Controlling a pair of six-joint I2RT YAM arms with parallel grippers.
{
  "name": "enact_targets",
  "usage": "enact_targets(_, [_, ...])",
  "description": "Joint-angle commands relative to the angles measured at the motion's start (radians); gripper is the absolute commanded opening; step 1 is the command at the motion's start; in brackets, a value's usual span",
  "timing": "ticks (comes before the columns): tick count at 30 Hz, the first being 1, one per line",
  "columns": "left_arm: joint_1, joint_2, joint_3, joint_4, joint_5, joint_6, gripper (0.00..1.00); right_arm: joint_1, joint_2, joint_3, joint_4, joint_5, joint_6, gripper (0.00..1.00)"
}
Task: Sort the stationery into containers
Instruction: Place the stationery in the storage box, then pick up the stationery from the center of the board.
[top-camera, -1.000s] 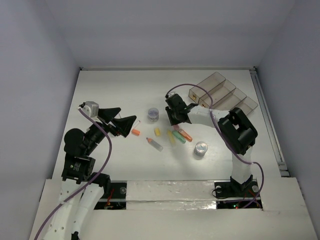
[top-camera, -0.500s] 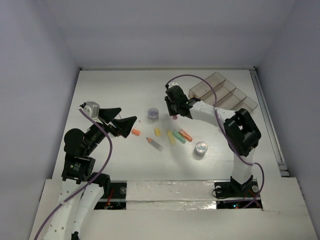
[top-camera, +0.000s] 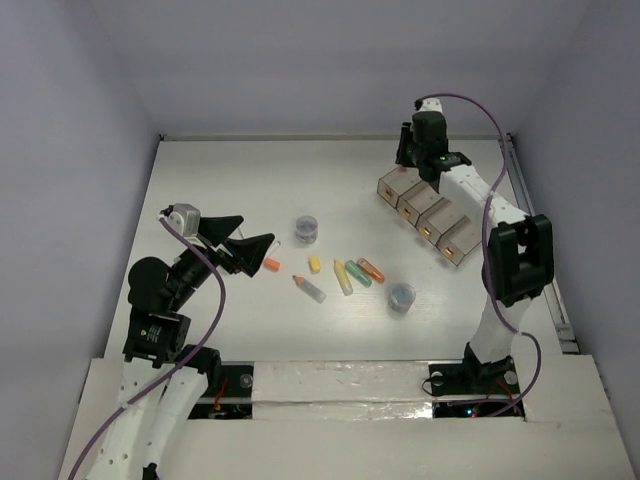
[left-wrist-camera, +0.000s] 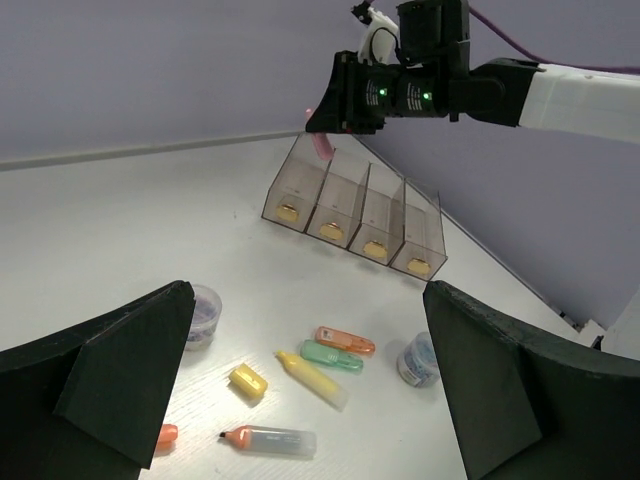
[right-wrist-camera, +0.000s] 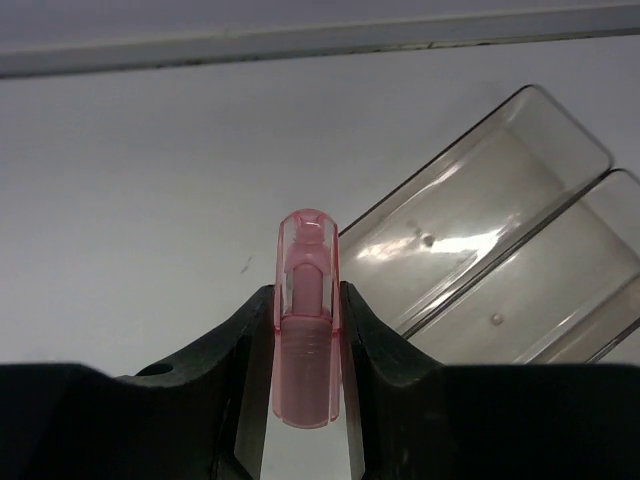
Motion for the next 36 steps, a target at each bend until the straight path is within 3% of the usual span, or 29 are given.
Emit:
enact_targets(1, [-0.006,-0.002,0.004,0.042,0.003,0.017,0.99,-0.074,0.06,0.088,0.049,-0.042,0.047,0.11])
enact_targets(13, [-0.006,0.009,0.005,0.039,0.002,0.02,0.99,-0.174,0.23,0.208,0.041,-0.025,0.108,0.12])
enact_targets(17, [-0.006,0.015,0.007,0.041,0.003,0.021,0.99,-0.184,0.258,0.214,0.036,-0.022,0.122,0.2])
enact_targets(23, [-0.006,0.018,0.007,0.041,0.003,0.024,0.99,-0.193,0.27,0.194,0.038,-0.012,0.147,0.22])
enact_targets(28, [-0.006,0.018,0.007,0.041,0.003,0.023,0.99,-0.193,0.258,0.171,0.049,0.007,0.153,0.37])
enact_targets(32, [-0.006,0.017,0.007,0.041,0.003,0.024,0.99,-0.193,0.249,0.162,0.049,0.004,0.153,0.56])
enact_targets(36, [-0.006,0.009,0.007,0.039,0.0,0.023,0.99,-0.193,0.22,0.151,0.05,-0.01,0.145,0.64])
